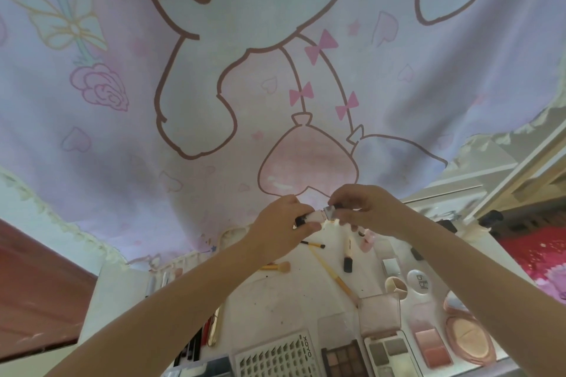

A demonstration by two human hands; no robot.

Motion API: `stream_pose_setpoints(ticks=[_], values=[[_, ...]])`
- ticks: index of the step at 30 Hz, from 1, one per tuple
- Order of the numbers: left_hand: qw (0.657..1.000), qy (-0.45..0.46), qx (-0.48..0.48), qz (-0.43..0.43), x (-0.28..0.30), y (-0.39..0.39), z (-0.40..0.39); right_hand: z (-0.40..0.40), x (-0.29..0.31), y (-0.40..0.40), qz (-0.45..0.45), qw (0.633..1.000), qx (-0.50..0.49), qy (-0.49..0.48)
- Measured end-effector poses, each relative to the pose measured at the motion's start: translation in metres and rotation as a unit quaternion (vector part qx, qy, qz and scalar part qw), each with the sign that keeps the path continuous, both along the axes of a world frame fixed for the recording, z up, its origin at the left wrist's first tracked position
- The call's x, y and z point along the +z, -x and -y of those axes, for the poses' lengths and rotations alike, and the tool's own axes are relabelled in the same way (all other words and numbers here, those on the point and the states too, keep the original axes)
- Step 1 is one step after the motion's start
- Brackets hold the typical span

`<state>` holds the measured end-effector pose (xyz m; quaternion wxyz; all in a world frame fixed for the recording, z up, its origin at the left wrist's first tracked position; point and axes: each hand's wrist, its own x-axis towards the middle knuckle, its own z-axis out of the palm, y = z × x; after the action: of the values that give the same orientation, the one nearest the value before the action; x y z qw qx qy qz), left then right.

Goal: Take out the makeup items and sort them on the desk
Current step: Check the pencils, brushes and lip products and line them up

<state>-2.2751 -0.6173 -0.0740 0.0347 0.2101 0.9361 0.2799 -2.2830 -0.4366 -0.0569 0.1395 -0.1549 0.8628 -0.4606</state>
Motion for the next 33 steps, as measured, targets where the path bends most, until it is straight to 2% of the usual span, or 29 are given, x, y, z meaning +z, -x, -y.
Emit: stream_pose_setpoints(ticks=[2, 5, 7, 10, 13, 18, 22, 24, 27, 30, 33], values=[[1.0, -0.008, 0.002, 0.005, -0.002, 0.001, 0.0, -0.004, -0.001, -0.001, -0.011, 1.0, 0.007, 0.013], [1.0, -0.024, 0.008, 0.012, -0.005, 0.001, 0.0, -0.003, -0.008, -0.001, 0.034, 0.998, -0.005, 0.048], [0.999, -0.03, 0.009, 0.014, -0.006, 0.002, -0.001, -0.001, -0.008, -0.001, 0.057, 0.998, -0.022, 0.032], [0.999, -0.036, 0.0, 0.016, -0.01, 0.003, -0.004, -0.002, -0.011, 0.0, 0.03, 0.999, -0.025, -0.016], [0.999, -0.044, -0.009, 0.028, -0.015, 0.003, -0.008, -0.009, -0.018, -0.003, 0.024, 0.999, -0.042, 0.01], [0.993, -0.073, -0.027, 0.092, -0.034, 0.002, -0.017, -0.015, -0.033, -0.01, 0.036, 0.998, -0.057, 0.004], [0.978, -0.103, 0.006, 0.184, -0.056, 0.004, -0.025, -0.028, -0.046, -0.019, 0.046, 0.991, -0.127, 0.018], [0.979, -0.059, 0.02, 0.193, -0.075, 0.005, -0.021, -0.039, -0.057, -0.019, 0.001, 0.985, -0.149, -0.087], [0.976, 0.041, 0.039, 0.212, -0.106, 0.007, -0.011, -0.053, -0.083, -0.017, -0.033, 0.953, -0.134, -0.272], [0.961, 0.102, 0.057, 0.252, -0.129, 0.005, -0.003, -0.061, -0.111, -0.015, -0.024, 0.919, -0.107, -0.379], [0.953, 0.131, 0.057, 0.267, -0.142, 0.003, 0.002, -0.064, -0.13, -0.01, 0.007, 0.902, -0.077, -0.425]])
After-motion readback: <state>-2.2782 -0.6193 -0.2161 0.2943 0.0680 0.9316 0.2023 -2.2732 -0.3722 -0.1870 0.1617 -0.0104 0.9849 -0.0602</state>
